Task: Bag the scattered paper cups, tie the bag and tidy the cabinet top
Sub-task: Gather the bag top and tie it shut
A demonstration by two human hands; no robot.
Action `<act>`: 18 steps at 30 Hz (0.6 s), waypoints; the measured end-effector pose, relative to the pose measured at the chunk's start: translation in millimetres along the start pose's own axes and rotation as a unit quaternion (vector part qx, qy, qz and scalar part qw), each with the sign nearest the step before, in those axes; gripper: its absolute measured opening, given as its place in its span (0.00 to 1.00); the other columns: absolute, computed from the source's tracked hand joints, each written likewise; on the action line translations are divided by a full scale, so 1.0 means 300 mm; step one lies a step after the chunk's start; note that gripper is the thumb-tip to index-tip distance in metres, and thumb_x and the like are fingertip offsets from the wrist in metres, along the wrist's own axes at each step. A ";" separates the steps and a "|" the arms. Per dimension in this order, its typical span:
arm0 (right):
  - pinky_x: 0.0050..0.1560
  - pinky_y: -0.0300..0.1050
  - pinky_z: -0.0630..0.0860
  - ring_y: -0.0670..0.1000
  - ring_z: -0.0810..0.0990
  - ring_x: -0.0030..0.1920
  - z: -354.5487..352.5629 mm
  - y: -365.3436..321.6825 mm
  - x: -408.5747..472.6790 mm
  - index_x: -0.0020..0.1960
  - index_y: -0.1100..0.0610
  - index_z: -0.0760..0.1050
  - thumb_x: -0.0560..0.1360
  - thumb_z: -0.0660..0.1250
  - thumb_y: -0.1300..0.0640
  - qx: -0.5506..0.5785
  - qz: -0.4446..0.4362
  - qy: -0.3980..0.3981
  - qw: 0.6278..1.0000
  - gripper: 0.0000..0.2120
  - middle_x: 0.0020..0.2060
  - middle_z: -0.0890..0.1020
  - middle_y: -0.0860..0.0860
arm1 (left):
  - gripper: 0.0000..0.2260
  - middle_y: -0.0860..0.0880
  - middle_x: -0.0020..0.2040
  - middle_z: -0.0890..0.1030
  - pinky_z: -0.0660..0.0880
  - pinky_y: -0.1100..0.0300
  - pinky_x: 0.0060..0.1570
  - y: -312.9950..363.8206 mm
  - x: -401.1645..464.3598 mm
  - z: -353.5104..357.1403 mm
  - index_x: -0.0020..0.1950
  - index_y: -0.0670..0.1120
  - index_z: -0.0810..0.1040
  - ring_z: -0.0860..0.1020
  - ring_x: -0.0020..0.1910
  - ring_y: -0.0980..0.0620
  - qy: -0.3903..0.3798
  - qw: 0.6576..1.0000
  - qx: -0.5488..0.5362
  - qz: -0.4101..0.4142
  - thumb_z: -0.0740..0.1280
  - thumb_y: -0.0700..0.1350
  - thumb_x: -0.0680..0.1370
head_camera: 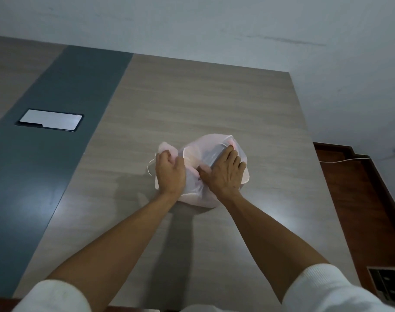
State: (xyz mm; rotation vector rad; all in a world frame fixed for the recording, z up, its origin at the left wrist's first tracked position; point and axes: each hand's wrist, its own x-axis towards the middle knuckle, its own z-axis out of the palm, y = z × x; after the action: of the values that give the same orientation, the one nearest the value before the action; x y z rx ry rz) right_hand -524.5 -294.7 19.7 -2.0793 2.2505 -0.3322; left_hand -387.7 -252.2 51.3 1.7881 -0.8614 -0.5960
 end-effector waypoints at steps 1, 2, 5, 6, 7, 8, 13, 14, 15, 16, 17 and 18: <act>0.65 0.58 0.67 0.61 0.74 0.62 0.001 0.000 0.002 0.77 0.64 0.59 0.70 0.61 0.27 0.002 0.003 0.002 1.000 0.50 0.65 0.73 0.59 | 0.07 0.42 0.53 0.76 0.74 0.51 0.46 -0.024 -0.005 -0.009 0.52 0.38 0.75 0.75 0.46 0.44 -0.038 0.992 0.085 0.084 0.64 0.41 0.78; 0.66 0.58 0.67 0.61 0.74 0.63 0.001 0.000 0.004 0.77 0.64 0.58 0.71 0.60 0.27 0.003 0.005 0.003 1.000 0.50 0.65 0.73 0.60 | 0.07 0.42 0.58 0.74 0.75 0.50 0.44 -0.050 -0.001 -0.016 0.56 0.39 0.75 0.76 0.47 0.43 -0.067 0.974 0.152 0.156 0.64 0.40 0.79; 0.70 0.58 0.64 0.61 0.72 0.67 0.001 0.008 0.004 0.78 0.63 0.56 0.72 0.59 0.26 0.008 0.001 -0.002 1.000 0.50 0.69 0.71 0.60 | 0.06 0.40 0.55 0.74 0.76 0.48 0.36 -0.073 0.028 -0.050 0.56 0.40 0.76 0.78 0.41 0.37 -0.077 0.925 0.248 0.276 0.63 0.40 0.81; 0.71 0.58 0.63 0.61 0.71 0.67 -0.003 0.009 0.002 0.78 0.63 0.56 0.72 0.59 0.26 0.008 0.001 -0.004 1.000 0.50 0.69 0.70 0.59 | 0.05 0.39 0.51 0.75 0.75 0.48 0.33 -0.071 0.045 -0.057 0.53 0.40 0.77 0.79 0.38 0.36 -0.070 0.916 0.259 0.298 0.63 0.40 0.81; 0.71 0.57 0.63 0.61 0.71 0.67 -0.005 0.009 -0.002 0.78 0.63 0.56 0.71 0.60 0.27 0.005 0.003 -0.004 1.000 0.50 0.69 0.70 0.59 | 0.06 0.40 0.48 0.76 0.75 0.49 0.30 -0.061 0.057 -0.065 0.51 0.41 0.77 0.79 0.35 0.36 -0.068 0.906 0.267 0.322 0.63 0.42 0.81; 0.70 0.57 0.64 0.60 0.72 0.66 -0.008 0.006 -0.002 0.77 0.63 0.57 0.70 0.61 0.27 0.000 0.004 -0.002 1.000 0.50 0.68 0.71 0.59 | 0.07 0.40 0.45 0.77 0.75 0.50 0.28 -0.056 0.073 -0.068 0.50 0.42 0.76 0.79 0.33 0.37 -0.066 0.891 0.276 0.355 0.62 0.45 0.80; 0.71 0.57 0.64 0.60 0.73 0.65 -0.009 0.001 -0.007 0.77 0.61 0.57 0.67 0.68 0.29 0.015 0.018 -0.009 1.000 0.51 0.67 0.71 0.58 | 0.20 0.39 0.40 0.82 0.77 0.50 0.32 0.030 0.074 -0.055 0.57 0.49 0.63 0.80 0.33 0.36 -0.097 0.875 0.270 0.390 0.73 0.44 0.76; 0.71 0.57 0.64 0.60 0.73 0.66 -0.011 0.005 -0.006 0.77 0.61 0.57 0.67 0.68 0.29 0.015 0.021 -0.010 1.000 0.52 0.68 0.71 0.58 | 0.22 0.39 0.40 0.82 0.76 0.49 0.35 0.056 0.060 -0.040 0.58 0.50 0.61 0.80 0.35 0.36 -0.089 0.905 0.247 0.336 0.74 0.45 0.76; 0.71 0.57 0.64 0.60 0.73 0.66 -0.013 0.009 -0.004 0.77 0.61 0.57 0.67 0.68 0.28 0.010 0.022 -0.010 1.000 0.52 0.68 0.71 0.58 | 0.23 0.40 0.42 0.81 0.77 0.49 0.38 0.078 0.050 -0.023 0.58 0.51 0.60 0.79 0.38 0.38 -0.065 0.943 0.214 0.247 0.74 0.47 0.75; 0.71 0.57 0.64 0.60 0.73 0.66 -0.016 0.011 -0.002 0.77 0.62 0.57 0.67 0.67 0.28 0.006 0.020 -0.011 1.000 0.52 0.68 0.71 0.59 | 0.24 0.42 0.43 0.80 0.77 0.49 0.41 0.096 0.050 -0.009 0.58 0.50 0.61 0.78 0.40 0.40 -0.038 0.974 0.173 0.145 0.75 0.49 0.74; 0.71 0.57 0.63 0.61 0.72 0.66 -0.018 0.011 -0.002 0.77 0.62 0.56 0.67 0.66 0.28 0.005 0.018 -0.012 1.000 0.52 0.68 0.71 0.59 | 0.23 0.45 0.43 0.79 0.78 0.50 0.42 0.104 0.057 -0.001 0.56 0.49 0.64 0.78 0.41 0.41 -0.012 0.990 0.129 0.052 0.76 0.49 0.73; 0.71 0.57 0.63 0.61 0.72 0.67 -0.018 0.012 -0.001 0.77 0.62 0.56 0.68 0.65 0.28 0.007 0.016 -0.013 1.000 0.52 0.69 0.71 0.59 | 0.19 0.48 0.42 0.78 0.79 0.51 0.43 0.103 0.070 0.003 0.52 0.47 0.69 0.78 0.41 0.42 0.011 0.996 0.089 -0.019 0.77 0.47 0.71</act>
State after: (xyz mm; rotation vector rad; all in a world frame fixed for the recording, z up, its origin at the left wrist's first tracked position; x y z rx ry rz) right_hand -529.1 -293.4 24.3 -2.0262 2.2592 -0.3164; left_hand -383.8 -276.2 79.9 1.9724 -0.8914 -0.5369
